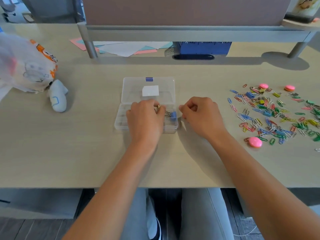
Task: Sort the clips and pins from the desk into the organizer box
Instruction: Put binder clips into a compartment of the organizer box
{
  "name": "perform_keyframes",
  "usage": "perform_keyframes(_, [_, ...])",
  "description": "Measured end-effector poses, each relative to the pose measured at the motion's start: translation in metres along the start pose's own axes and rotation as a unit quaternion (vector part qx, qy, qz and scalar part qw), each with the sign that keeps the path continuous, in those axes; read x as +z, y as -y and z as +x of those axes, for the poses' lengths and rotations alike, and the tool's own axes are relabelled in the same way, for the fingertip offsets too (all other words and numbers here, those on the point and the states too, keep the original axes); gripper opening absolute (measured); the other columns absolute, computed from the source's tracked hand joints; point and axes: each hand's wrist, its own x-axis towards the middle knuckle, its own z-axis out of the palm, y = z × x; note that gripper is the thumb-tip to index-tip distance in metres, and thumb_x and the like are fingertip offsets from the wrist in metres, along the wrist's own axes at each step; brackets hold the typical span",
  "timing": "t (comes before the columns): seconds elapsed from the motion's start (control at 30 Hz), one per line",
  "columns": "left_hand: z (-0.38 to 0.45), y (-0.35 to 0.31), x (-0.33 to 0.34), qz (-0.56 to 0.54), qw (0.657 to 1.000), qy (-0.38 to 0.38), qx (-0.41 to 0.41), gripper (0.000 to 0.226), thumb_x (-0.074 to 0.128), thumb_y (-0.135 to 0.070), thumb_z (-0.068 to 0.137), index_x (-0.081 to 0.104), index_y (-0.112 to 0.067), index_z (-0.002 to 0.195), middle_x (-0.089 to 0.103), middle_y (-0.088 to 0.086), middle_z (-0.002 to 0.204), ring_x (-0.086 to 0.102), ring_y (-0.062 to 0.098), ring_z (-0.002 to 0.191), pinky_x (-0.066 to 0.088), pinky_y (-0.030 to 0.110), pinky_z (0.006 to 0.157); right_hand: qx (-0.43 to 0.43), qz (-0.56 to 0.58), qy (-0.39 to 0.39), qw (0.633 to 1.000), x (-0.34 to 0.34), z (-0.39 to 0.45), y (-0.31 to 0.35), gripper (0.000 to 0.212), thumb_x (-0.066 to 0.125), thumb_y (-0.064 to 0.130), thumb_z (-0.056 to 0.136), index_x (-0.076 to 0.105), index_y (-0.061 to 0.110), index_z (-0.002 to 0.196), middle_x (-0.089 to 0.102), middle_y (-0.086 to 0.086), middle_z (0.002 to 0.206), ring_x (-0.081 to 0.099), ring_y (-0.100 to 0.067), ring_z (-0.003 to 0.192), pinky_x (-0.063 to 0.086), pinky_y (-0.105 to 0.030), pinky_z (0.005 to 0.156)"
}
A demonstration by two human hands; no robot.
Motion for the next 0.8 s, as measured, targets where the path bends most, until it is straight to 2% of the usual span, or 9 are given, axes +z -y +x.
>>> perform_keyframes(0.1, [0.000, 0.000, -0.002, 0.043, 0.999, 0.004, 0.012, 0.027, 0.065, -0.036, 0.092, 0.074, -0.017, 0.109, 0.065, 0.007, 0.103, 0.060, 0.029, 0.097, 0.048, 0.046, 0.087, 0.000, 0.005, 0.000, 1.000, 0.002, 0.000, -0.003, 0.021, 0.064, 0.038, 0.087, 0.067, 0.023, 0.073, 0.072, 0.006, 0.068, 0.069, -0.019, 0.074, 0.058, -0.043, 0.073])
perform_keyframes(0.17, [-0.001, 0.002, -0.005, 0.036, 0.999, 0.001, 0.016, 0.028, 0.064, -0.030, 0.092, 0.072, -0.016, 0.115, 0.062, 0.007, 0.107, 0.057, 0.029, 0.102, 0.047, 0.046, 0.089, -0.007, 0.004, -0.003, 1.000, 0.003, -0.001, -0.004, 0.019, 0.065, 0.037, 0.087, 0.067, 0.024, 0.074, 0.071, 0.007, 0.068, 0.068, -0.018, 0.073, 0.058, -0.042, 0.072])
perform_keyframes(0.27, [-0.008, 0.010, -0.010, 0.044, 0.997, -0.001, 0.057, 0.022, 0.064, -0.019, 0.091, 0.072, -0.018, 0.111, 0.061, 0.003, 0.106, 0.051, 0.029, 0.108, 0.044, 0.044, 0.088, -0.017, 0.013, -0.007, 1.000, 0.002, -0.005, -0.004, 0.010, 0.065, 0.032, 0.088, 0.069, 0.027, 0.081, 0.068, 0.012, 0.071, 0.065, -0.013, 0.070, 0.057, -0.039, 0.070])
perform_keyframes(0.37, [-0.019, 0.015, -0.012, 0.069, 0.991, 0.015, 0.112, 0.026, 0.062, -0.010, 0.087, 0.074, -0.021, 0.108, 0.061, -0.002, 0.111, 0.049, 0.025, 0.114, 0.040, 0.041, 0.090, -0.026, 0.037, -0.010, 0.999, 0.001, -0.011, -0.004, 0.006, 0.067, 0.031, 0.087, 0.072, 0.029, 0.085, 0.068, 0.013, 0.075, 0.063, -0.010, 0.066, 0.056, -0.034, 0.066])
perform_keyframes(0.53, [-0.030, 0.023, -0.012, 0.136, 0.978, 0.050, 0.152, 0.030, 0.050, -0.021, 0.091, 0.073, -0.018, 0.109, 0.058, 0.004, 0.129, 0.046, 0.026, 0.124, 0.036, 0.048, 0.105, -0.072, 0.020, 0.011, 0.997, 0.004, -0.015, 0.003, 0.016, 0.065, 0.019, 0.087, 0.077, 0.030, 0.088, 0.066, 0.011, 0.085, 0.060, -0.005, 0.070, 0.051, -0.028, 0.072])
perform_keyframes(0.67, [-0.032, 0.021, -0.015, 0.161, 0.975, 0.048, 0.148, 0.025, 0.052, -0.021, 0.091, 0.073, -0.013, 0.103, 0.057, 0.009, 0.129, 0.046, 0.028, 0.124, 0.036, 0.050, 0.105, -0.098, -0.031, 0.023, 0.994, 0.007, -0.017, 0.007, 0.019, 0.062, 0.019, 0.088, 0.077, 0.030, 0.092, 0.064, 0.010, 0.089, 0.060, -0.004, 0.072, 0.054, -0.033, 0.076])
perform_keyframes(0.8, [-0.036, 0.018, -0.015, 0.139, 0.974, 0.050, 0.171, 0.031, 0.046, -0.022, 0.092, 0.071, -0.014, 0.109, 0.058, 0.007, 0.125, 0.049, 0.028, 0.120, 0.039, 0.049, 0.103, -0.106, -0.029, 0.009, 0.994, 0.005, -0.019, 0.004, 0.021, 0.061, 0.018, 0.089, 0.076, 0.027, 0.100, 0.066, 0.012, 0.089, 0.062, -0.006, 0.072, 0.055, -0.033, 0.079])
